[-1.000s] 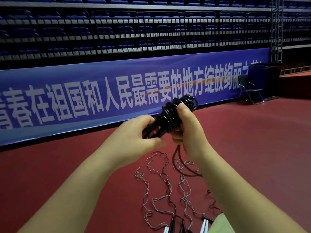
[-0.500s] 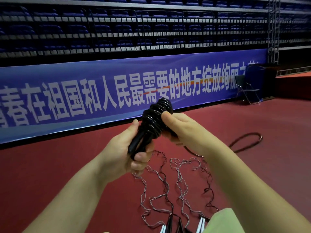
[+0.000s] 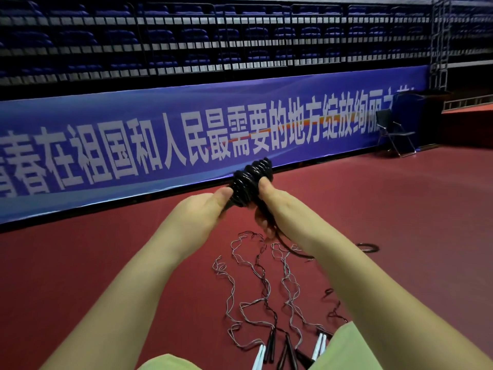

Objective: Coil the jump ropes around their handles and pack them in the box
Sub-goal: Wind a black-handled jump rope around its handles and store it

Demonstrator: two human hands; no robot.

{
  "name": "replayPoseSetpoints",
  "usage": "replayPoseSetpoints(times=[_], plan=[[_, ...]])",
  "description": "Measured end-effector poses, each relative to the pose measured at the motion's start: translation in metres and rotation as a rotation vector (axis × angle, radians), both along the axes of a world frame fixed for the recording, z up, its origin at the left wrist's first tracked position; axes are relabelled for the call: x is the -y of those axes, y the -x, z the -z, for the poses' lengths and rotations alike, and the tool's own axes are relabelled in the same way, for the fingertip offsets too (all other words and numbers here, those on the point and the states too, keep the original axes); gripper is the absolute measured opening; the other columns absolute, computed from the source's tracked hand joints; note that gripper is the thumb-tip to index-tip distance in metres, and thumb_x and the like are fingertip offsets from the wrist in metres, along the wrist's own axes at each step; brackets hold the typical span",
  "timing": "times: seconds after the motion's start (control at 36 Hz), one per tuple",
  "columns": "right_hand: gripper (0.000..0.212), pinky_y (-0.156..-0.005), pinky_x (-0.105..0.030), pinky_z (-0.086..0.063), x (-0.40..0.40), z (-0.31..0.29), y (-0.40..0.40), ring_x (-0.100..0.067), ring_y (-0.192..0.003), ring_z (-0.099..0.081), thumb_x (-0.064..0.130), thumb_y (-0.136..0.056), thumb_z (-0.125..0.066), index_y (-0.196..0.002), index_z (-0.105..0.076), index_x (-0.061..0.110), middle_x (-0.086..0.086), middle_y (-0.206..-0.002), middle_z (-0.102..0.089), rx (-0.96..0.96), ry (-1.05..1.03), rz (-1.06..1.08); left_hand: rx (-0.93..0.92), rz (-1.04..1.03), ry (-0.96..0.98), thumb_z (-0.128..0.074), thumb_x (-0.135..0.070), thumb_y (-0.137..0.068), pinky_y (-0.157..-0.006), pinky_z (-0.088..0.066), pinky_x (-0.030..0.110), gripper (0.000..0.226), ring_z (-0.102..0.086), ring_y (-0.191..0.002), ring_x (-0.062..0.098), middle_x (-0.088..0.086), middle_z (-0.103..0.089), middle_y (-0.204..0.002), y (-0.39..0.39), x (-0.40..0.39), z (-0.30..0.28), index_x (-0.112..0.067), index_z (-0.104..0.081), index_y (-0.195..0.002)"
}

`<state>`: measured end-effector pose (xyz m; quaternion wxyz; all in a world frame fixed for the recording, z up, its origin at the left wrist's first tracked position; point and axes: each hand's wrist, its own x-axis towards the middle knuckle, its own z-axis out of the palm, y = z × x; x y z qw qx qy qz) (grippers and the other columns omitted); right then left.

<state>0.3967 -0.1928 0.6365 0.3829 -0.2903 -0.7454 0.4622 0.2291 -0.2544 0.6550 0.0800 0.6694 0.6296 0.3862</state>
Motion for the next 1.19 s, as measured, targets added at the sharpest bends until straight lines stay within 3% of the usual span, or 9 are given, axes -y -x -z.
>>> replayPoseSetpoints(times=[0.08, 0.14, 0.53, 0.64, 0.75, 0.83, 0.92, 1.08, 1.19], plan=[[0.093, -0.050, -0.025, -0.043, -0.006, 0.006, 0.000, -0.009, -0.048, -0.045, 0.089, -0.067, -0.034, -0.102, -0.062, 0.007, 0.002, -0.064, -0.052, -0.060, 0.177, -0.075, -0.140, -0.064, -0.048, -0.032, -0.070, -0.080, -0.058, -0.030, 0.033, 0.066, -0.039, -0.055, 0.014, -0.003, -0.043, -0.061, -0.003, 0.002, -0.001, -0.007, -0.049, -0.071], [0.092, -0.047, -0.023, -0.037, -0.007, 0.007, -0.002, -0.009, -0.048, -0.043, 0.092, -0.057, -0.041, -0.097, -0.061, 0.012, 0.002, -0.065, -0.051, -0.077, 0.241, -0.103, -0.172, -0.072, -0.066, -0.043, -0.061, -0.086, -0.056, -0.031, 0.032, 0.051, -0.041, -0.054, 0.013, -0.005, -0.044, -0.060, -0.005, 0.002, 0.001, -0.014, -0.050, -0.069], [0.046, -0.043, -0.022, -0.034, -0.003, 0.007, -0.017, -0.009, -0.049, -0.045, 0.059, -0.085, -0.049, -0.085, -0.057, 0.014, 0.004, -0.065, -0.057, -0.176, 0.051, -0.097, -0.268, -0.116, -0.255, -0.066, -0.053, -0.075, -0.057, -0.033, 0.026, 0.028, -0.052, -0.069, 0.003, -0.010, -0.057, -0.072, -0.016, 0.014, -0.004, -0.027, -0.056, -0.077], [0.043, -0.046, -0.023, -0.035, -0.002, 0.012, -0.019, -0.008, -0.049, -0.045, 0.060, -0.080, -0.050, -0.073, -0.059, 0.019, 0.004, -0.061, -0.055, -0.202, -0.077, -0.095, -0.231, -0.054, -0.039, -0.068, -0.054, -0.076, -0.061, -0.042, 0.030, 0.028, -0.057, -0.069, 0.007, -0.007, -0.061, -0.074, -0.015, 0.015, -0.012, -0.027, -0.059, -0.080], [0.040, -0.045, -0.022, -0.031, 0.000, 0.016, -0.019, -0.009, -0.048, -0.041, 0.053, -0.076, -0.050, -0.077, -0.055, 0.013, 0.006, -0.057, -0.049, -0.282, -0.112, -0.204, 0.072, 0.368, 0.301, -0.066, -0.041, -0.078, -0.061, -0.048, 0.025, 0.029, -0.063, -0.062, 0.012, 0.001, -0.069, -0.069, -0.007, 0.015, -0.013, -0.014, -0.061, -0.083], [0.040, -0.043, -0.020, -0.027, 0.000, 0.014, -0.017, -0.011, -0.048, -0.034, 0.049, -0.070, -0.051, -0.078, -0.050, 0.010, 0.000, -0.059, -0.042, -0.349, -0.069, -0.265, 0.282, 0.717, 0.577, -0.064, -0.056, -0.080, -0.069, -0.055, 0.028, 0.054, -0.069, -0.071, 0.019, 0.009, -0.073, -0.082, 0.006, 0.011, -0.003, -0.006, -0.064, -0.100], [0.034, -0.039, -0.016, -0.025, 0.000, 0.009, -0.014, -0.008, -0.044, -0.031, 0.047, -0.065, -0.052, -0.071, -0.048, 0.014, 0.004, -0.054, -0.042, -0.403, -0.002, -0.325, 0.448, 1.037, 0.728, -0.042, -0.070, -0.085, -0.084, -0.052, 0.039, 0.073, -0.069, -0.080, 0.016, 0.001, -0.072, -0.091, 0.015, 0.006, 0.010, -0.006, -0.063, -0.115], [0.039, -0.042, -0.019, -0.025, 0.000, 0.001, -0.012, -0.009, -0.047, -0.032, 0.052, -0.063, -0.051, -0.077, -0.049, 0.015, 0.003, -0.058, -0.041, -0.319, -0.018, -0.295, 0.851, 1.065, 0.787, -0.048, -0.072, -0.082, -0.062, -0.054, 0.029, 0.071, -0.060, -0.056, 0.013, 0.000, -0.063, -0.064, -0.004, 0.003, 0.019, -0.006, -0.069, -0.096], [0.049, -0.049, -0.025, -0.032, -0.003, -0.001, -0.020, -0.015, -0.056, -0.042, 0.068, -0.073, -0.053, -0.090, -0.059, 0.023, 0.000, -0.065, -0.049, -0.187, -0.115, -0.243, 0.901, 0.803, 0.670, -0.037, -0.071, -0.081, -0.046, -0.034, 0.022, 0.066, -0.038, -0.039, 0.010, -0.003, -0.047, -0.047, -0.015, 0.008, 0.014, -0.012, -0.066, -0.072]])
